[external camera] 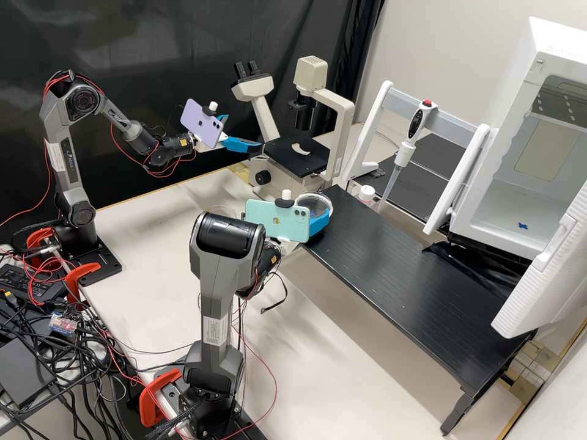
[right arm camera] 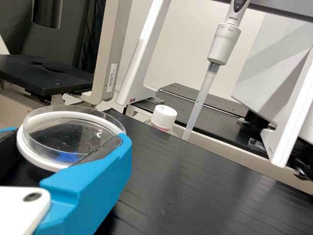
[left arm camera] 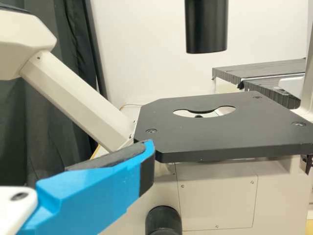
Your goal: Move the petri dish to the bench
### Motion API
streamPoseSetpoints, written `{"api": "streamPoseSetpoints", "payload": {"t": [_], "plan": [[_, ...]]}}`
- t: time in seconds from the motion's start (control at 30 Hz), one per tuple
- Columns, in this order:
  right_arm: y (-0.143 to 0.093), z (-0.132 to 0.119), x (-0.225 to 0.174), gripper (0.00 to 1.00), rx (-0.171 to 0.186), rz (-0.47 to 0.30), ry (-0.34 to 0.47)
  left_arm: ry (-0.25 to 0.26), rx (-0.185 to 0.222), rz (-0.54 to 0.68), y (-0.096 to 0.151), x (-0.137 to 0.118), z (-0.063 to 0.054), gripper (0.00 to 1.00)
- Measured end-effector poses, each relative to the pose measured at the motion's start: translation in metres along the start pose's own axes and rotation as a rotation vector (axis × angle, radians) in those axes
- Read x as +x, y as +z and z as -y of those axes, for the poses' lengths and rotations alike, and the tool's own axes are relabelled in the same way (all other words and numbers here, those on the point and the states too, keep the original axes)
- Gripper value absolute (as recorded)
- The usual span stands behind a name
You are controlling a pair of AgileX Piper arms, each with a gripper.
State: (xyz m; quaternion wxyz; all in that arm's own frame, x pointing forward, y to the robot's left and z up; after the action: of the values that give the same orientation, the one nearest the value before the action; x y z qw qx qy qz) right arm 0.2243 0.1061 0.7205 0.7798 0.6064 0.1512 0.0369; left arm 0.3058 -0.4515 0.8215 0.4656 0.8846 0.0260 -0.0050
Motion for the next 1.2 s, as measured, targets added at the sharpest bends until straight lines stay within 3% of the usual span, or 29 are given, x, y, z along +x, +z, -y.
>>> {"api": "streamPoseSetpoints", "payload": {"t": [0.7,1.0,1.2], "plan": [[-0.001,-0.006,0.003,1.00,-0.020,0.022,0.023,0.000,0.000,0.000,0.000,0.000,0.000,1.00],[-0.027,-0.028,-0.033,1.00,0.022,-0.124,0.056,0.000,0.000,0.000,0.000,0.000,0.000,1.00],[-0.046,-0.053,-0.067,1.00,0.085,-0.251,0.176,0.000,0.000,0.000,0.000,0.000,0.000,1.00]]}}
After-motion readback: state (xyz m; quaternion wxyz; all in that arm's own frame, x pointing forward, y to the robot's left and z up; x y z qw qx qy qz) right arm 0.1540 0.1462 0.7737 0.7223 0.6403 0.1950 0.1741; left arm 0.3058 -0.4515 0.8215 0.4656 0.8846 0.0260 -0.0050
